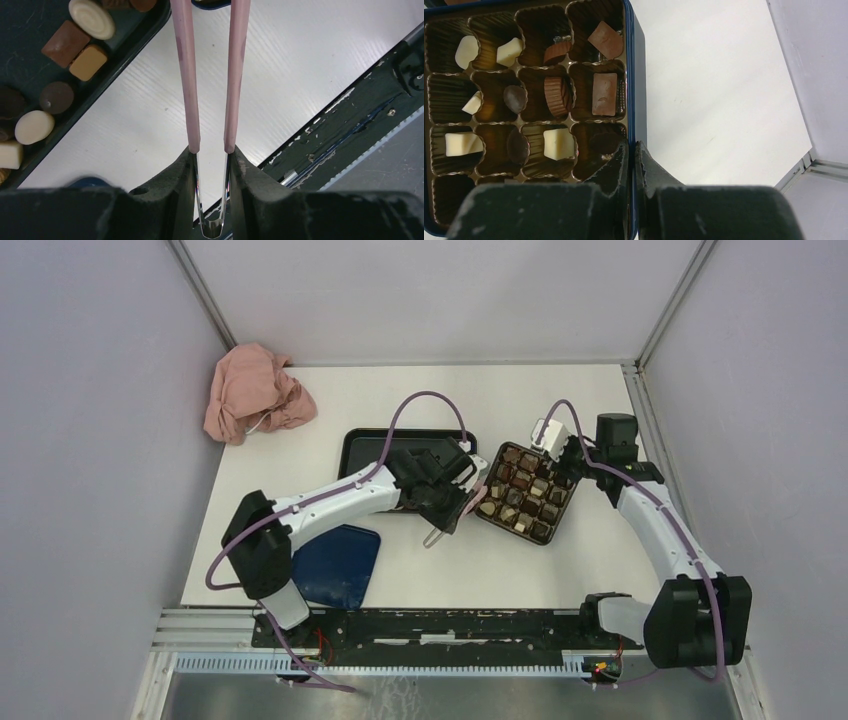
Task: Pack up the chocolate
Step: Adjust the packing box at the center of the board, then place the clamp at the center of the board, then pick up the box lid from the center of the board.
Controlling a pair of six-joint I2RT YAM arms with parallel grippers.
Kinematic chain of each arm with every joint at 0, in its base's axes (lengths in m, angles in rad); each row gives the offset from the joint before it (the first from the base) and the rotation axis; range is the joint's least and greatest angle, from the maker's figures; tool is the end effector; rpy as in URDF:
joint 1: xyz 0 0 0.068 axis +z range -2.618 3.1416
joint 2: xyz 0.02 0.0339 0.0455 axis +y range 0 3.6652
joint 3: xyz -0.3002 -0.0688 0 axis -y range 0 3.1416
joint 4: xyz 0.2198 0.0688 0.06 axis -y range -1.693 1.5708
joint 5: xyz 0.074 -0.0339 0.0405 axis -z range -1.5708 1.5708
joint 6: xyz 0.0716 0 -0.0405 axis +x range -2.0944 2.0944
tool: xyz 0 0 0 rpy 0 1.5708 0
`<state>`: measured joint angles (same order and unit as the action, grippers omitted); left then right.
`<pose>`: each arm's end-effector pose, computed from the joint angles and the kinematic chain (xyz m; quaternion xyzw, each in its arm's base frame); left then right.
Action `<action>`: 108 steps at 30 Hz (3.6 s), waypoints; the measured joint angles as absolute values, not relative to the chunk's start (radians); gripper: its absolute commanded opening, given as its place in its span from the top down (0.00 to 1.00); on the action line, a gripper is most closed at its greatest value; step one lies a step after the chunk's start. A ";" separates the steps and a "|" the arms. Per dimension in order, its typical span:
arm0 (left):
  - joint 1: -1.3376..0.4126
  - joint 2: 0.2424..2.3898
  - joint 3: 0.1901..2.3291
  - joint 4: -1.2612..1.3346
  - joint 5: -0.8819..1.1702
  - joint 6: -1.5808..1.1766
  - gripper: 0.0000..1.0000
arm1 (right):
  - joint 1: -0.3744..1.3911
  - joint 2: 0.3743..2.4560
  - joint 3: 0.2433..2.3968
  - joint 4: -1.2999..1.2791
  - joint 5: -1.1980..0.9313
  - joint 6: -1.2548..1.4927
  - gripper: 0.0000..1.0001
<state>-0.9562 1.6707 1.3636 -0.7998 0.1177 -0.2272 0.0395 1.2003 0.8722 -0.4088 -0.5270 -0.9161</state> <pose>0.1906 -0.2847 0.2732 0.3590 0.9029 -0.1755 0.1585 0.2377 0.0454 0.2880 -0.4996 0.7354 0.0497 0.4551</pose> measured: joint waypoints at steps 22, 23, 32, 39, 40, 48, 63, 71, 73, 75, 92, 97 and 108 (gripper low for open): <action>-0.942 1.624 1.140 -0.734 0.255 -0.191 0.67 | -0.028 1.554 0.936 -0.388 -0.406 -0.802 0.71; -0.942 1.627 1.133 -0.731 0.267 -0.188 0.67 | -0.032 1.555 0.937 -0.384 -0.400 -0.797 0.64; -0.938 1.720 1.131 -0.722 0.290 -0.121 0.55 | -0.094 1.509 0.938 -0.373 -0.436 -0.765 0.28; -0.930 1.831 1.161 -0.728 0.248 -0.109 0.40 | -0.177 1.336 0.925 -0.327 -0.569 -0.746 0.26; -0.928 1.833 1.169 -0.730 0.239 -0.109 0.36 | -0.186 1.316 0.917 -0.316 -0.589 -0.743 0.26; -0.915 1.788 1.182 -0.720 0.066 -0.139 0.20 | -0.195 1.166 0.818 -0.236 -0.722 -0.733 0.02; -0.741 1.333 0.825 -0.597 -0.185 -0.469 0.38 | -0.121 1.166 0.840 -0.440 -1.223 -0.881 0.09; -0.742 1.424 0.782 -0.623 -0.233 -0.523 0.55 | -0.106 1.164 0.801 -0.383 -1.228 -0.824 0.14; -0.742 1.425 0.781 -0.624 -0.233 -0.523 0.58 | -0.106 1.164 0.792 -0.373 -1.219 -0.811 0.14; -0.742 1.430 0.776 -0.625 -0.229 -0.523 0.65 | -0.106 1.165 0.789 -0.365 -1.214 -0.806 0.14; -0.742 1.390 0.754 -0.680 -0.174 -0.523 0.98 | -0.106 1.181 0.789 -0.406 -1.205 -0.860 0.16; -0.742 1.209 0.817 -0.760 -0.159 -0.522 0.98 | -0.078 1.194 0.819 -0.546 -1.207 -1.026 0.13; -0.742 1.108 1.049 -0.839 -0.059 -0.427 0.98 | 0.238 1.191 0.869 -0.721 -1.198 -1.447 0.02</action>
